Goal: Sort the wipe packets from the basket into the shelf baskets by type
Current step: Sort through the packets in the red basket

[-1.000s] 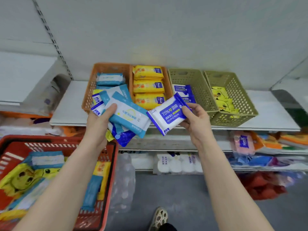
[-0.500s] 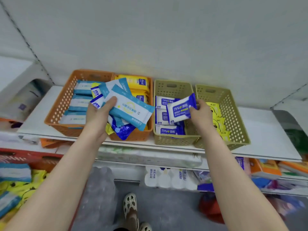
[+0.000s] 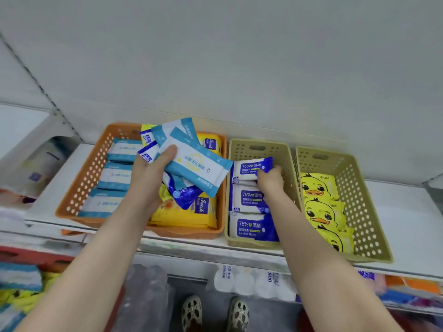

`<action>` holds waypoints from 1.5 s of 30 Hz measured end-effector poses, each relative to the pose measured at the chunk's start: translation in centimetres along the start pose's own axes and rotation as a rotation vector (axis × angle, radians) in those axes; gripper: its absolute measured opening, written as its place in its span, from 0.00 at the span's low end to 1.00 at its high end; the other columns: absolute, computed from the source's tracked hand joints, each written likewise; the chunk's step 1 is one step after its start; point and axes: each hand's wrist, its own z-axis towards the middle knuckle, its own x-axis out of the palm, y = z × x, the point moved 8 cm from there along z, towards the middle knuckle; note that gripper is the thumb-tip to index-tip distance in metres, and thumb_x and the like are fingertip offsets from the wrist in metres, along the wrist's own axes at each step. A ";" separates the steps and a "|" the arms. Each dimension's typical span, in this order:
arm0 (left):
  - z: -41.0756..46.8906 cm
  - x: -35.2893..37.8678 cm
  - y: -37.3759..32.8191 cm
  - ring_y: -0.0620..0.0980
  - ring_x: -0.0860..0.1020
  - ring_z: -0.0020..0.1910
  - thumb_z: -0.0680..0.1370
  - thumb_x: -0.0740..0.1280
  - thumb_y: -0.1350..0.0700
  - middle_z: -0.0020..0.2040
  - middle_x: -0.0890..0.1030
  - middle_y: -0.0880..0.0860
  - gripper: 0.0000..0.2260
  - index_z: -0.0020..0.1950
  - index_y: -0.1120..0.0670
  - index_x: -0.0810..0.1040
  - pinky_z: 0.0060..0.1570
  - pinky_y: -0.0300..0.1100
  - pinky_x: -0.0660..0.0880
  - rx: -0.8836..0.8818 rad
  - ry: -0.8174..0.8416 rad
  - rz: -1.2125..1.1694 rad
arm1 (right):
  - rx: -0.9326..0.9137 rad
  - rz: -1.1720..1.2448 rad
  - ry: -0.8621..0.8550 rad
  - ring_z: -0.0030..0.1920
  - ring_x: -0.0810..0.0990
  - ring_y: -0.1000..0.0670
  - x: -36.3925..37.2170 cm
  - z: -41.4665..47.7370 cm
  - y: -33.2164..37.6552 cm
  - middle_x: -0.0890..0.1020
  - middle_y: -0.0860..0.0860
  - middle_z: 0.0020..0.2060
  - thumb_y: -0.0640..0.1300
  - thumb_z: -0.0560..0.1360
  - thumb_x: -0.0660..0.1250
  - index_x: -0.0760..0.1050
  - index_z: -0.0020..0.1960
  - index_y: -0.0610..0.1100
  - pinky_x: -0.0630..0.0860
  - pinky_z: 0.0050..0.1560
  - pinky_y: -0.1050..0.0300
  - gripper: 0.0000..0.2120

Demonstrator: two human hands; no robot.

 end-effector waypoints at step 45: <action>-2.3 -0.2 1.2 0.52 0.83 0.55 0.76 0.71 0.63 0.59 0.83 0.55 0.21 0.68 0.57 0.73 0.55 0.51 0.80 0.036 -0.160 -0.090 | -0.347 0.293 0.424 0.47 0.85 0.44 -1.5 -6.1 8.1 0.83 0.44 0.54 0.38 0.76 0.70 0.72 0.55 0.47 0.83 0.47 0.47 0.11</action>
